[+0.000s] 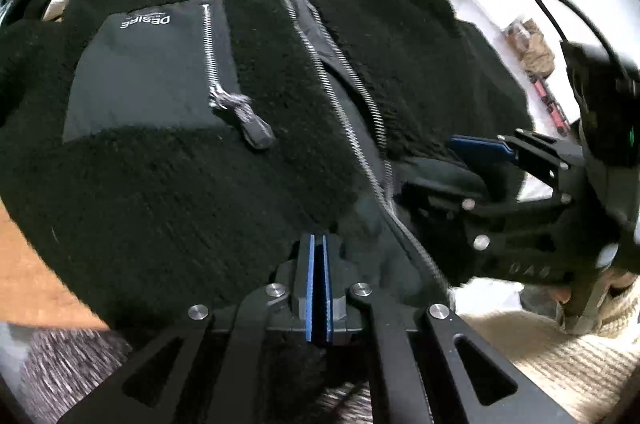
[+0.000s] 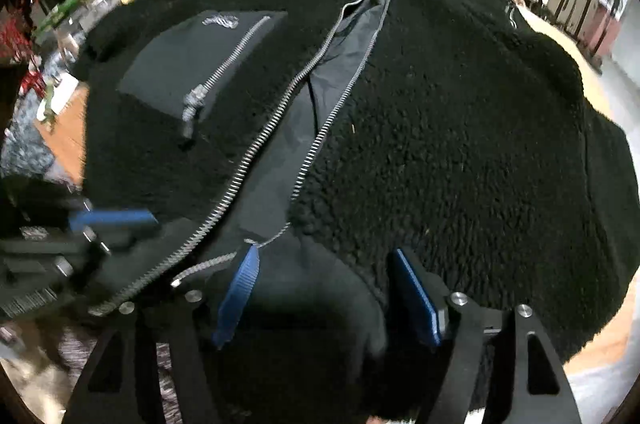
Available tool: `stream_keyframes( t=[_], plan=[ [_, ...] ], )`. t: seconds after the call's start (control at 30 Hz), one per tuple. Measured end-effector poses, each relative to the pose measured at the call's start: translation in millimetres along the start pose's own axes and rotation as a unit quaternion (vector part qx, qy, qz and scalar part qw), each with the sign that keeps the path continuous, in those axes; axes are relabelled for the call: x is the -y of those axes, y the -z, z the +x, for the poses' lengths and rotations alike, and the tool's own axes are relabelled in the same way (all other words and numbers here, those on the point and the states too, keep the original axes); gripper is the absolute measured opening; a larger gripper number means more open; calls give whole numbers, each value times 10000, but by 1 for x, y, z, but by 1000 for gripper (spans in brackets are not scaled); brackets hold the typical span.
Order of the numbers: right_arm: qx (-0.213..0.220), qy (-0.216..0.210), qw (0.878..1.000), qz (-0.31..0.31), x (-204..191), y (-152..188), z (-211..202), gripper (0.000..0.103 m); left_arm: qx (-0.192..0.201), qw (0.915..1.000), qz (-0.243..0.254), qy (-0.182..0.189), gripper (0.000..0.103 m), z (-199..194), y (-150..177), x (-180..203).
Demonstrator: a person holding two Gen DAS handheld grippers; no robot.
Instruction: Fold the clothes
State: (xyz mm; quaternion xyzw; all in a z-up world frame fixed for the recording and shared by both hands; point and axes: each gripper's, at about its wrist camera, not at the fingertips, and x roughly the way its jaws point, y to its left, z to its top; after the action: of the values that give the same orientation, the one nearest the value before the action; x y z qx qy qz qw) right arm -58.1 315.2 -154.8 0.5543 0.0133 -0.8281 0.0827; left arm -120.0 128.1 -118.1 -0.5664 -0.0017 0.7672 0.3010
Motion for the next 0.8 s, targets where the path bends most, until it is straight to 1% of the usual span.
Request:
stream_keyframes(
  t=[0.07, 0.13, 0.2, 0.23, 0.27, 0.3, 0.33, 0.4, 0.5, 0.53, 0.67, 0.73, 0.77, 0.8],
  plan=[
    [132, -145, 9998, -32, -6, -5, -12, 73, 149, 9995, -170, 242, 6, -8, 6, -14],
    [195, -194, 9996, -63, -5, -1, -21, 73, 334, 9977, -331, 486, 19, -22, 20, -24],
    [189, -296, 9994, -41, -1, 5, -23, 73, 518, 9948, -491, 730, 41, -37, 33, -33],
    [176, -377, 9991, -15, 1, 6, -22, 73, 610, 9929, -571, 851, 46, -44, 40, -38],
    [164, -458, 9988, 11, 2, 8, -21, 73, 702, 9907, -650, 972, 56, -51, 47, -43],
    [151, -539, 9984, 37, 4, 10, -21, 73, 793, 9881, -730, 1093, 62, -58, 54, -48],
    [138, -619, 9980, 63, 6, 12, -20, 73, 884, 9853, -809, 1214, 63, -65, 61, -53],
    [113, -781, 9968, 115, 9, 16, -18, 73, 906, 9825, -823, 1407, 64, -69, 73, -51],
    [59, -980, 9950, 177, 14, 20, -17, 73, 735, 9835, -755, 1473, 64, -56, 84, -44],
    [13, -946, 9954, 147, 12, 17, -18, 73, 653, 9852, -707, 1418, 64, -47, 80, -34],
    [155, -1178, 9929, -105, 2, 6, -33, 73, 488, 9930, -439, 986, 64, -30, 70, -8],
    [298, -1324, 9902, -336, -7, 1, -37, 73, 175, 9945, -601, 839, 61, -24, 70, -10],
    [323, -1278, 9903, -431, -12, -5, -33, 75, 26, 9936, -776, 815, 48, -20, 72, -16],
    [328, -1204, 9909, -496, -13, -8, -31, 84, -121, 9921, -961, 795, 29, -17, 75, -21]
  ],
)
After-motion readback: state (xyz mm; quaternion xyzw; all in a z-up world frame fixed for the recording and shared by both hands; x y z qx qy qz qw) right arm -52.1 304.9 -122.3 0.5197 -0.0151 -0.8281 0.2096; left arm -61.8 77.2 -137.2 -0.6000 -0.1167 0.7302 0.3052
